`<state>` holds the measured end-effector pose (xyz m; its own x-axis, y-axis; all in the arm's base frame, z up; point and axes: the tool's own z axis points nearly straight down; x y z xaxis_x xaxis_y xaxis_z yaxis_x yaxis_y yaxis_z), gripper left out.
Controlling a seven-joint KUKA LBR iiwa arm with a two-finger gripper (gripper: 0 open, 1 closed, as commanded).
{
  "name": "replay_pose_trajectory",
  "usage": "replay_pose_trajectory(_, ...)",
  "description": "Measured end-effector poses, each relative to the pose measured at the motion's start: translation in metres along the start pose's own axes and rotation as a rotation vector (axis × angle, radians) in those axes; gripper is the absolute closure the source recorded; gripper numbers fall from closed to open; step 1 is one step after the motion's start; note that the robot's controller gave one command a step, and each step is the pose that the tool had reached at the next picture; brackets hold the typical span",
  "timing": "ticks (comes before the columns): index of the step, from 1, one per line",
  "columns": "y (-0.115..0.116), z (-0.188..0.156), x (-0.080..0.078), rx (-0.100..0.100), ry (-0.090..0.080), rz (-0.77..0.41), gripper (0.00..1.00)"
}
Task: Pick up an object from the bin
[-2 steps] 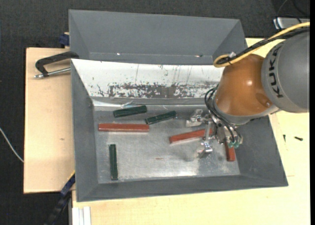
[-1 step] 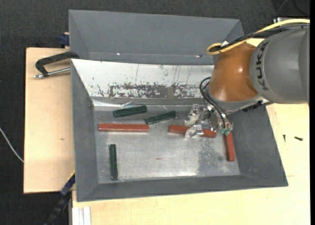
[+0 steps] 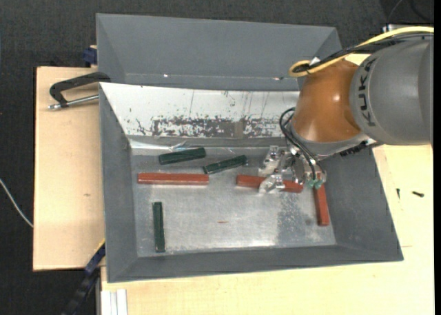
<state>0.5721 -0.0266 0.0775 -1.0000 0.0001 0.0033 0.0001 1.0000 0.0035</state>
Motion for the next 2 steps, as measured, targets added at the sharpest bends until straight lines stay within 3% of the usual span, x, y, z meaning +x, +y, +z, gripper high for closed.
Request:
replay_pose_trajectory(1,-0.008,-0.042,-0.009,0.002,-0.003,0.006,1.00)
replay_pose_trajectory(2,0.005,-0.166,0.001,0.003,-0.009,-0.060,1.00)
